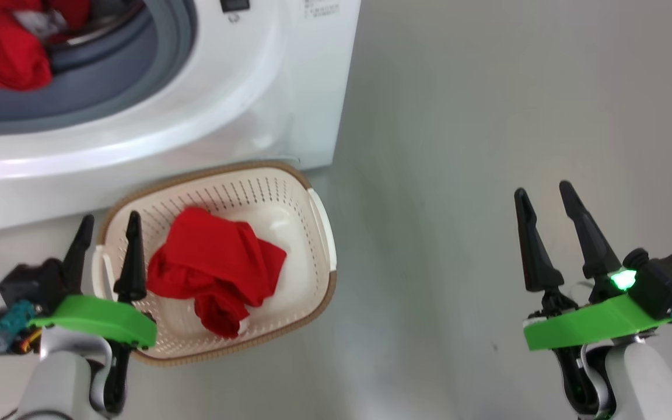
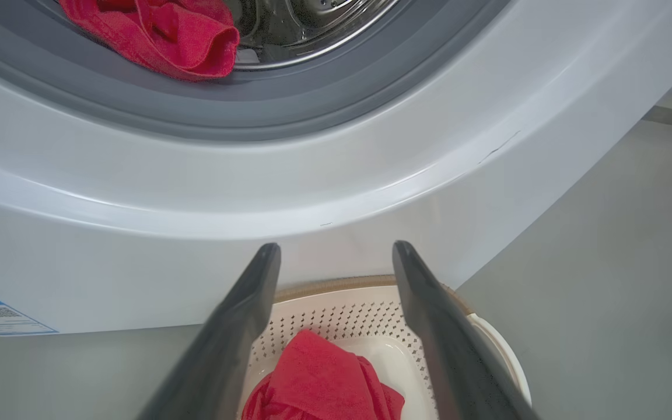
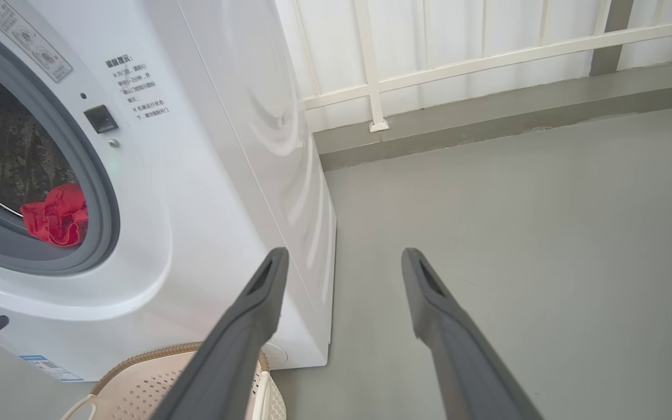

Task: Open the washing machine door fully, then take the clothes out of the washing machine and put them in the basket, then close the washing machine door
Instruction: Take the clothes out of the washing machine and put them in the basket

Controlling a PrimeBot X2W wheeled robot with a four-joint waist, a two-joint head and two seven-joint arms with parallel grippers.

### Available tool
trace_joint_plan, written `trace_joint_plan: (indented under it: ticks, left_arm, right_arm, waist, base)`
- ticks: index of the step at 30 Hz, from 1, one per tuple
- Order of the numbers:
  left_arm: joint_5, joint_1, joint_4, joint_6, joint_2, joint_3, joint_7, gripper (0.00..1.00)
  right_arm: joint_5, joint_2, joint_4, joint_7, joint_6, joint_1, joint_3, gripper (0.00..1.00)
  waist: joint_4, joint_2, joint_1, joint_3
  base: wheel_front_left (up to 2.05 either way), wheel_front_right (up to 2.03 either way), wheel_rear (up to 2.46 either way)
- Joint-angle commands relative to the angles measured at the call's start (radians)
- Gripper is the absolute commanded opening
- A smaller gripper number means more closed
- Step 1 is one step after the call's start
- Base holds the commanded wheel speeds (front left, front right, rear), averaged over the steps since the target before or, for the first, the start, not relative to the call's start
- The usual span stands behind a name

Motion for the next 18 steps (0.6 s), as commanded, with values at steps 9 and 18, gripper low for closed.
trace_joint_plan:
  ticks: [9, 18]
  left_arm:
    - [0.056, 0.147, -0.187, -0.005, 0.003, 0.054, -0.005, 1.0]
    - [0.115, 0.276, -0.359, -0.005, -0.013, 0.087, -0.005, 1.0]
  right_arm:
    - [-0.026, -0.006, -0.01, -0.006, 0.007, 0.083, 0.004, 1.0]
    - [-0.031, -0.006, -0.013, -0.006, 0.007, 0.139, -0.01, 1.0]
  waist:
    - [0.039, 0.0, 0.0, -0.176]
    - [0.043, 0.0, 0.0, -0.235]
  base:
    - [0.0, 0.0, 0.0]
    - [0.0, 0.0, 0.0]
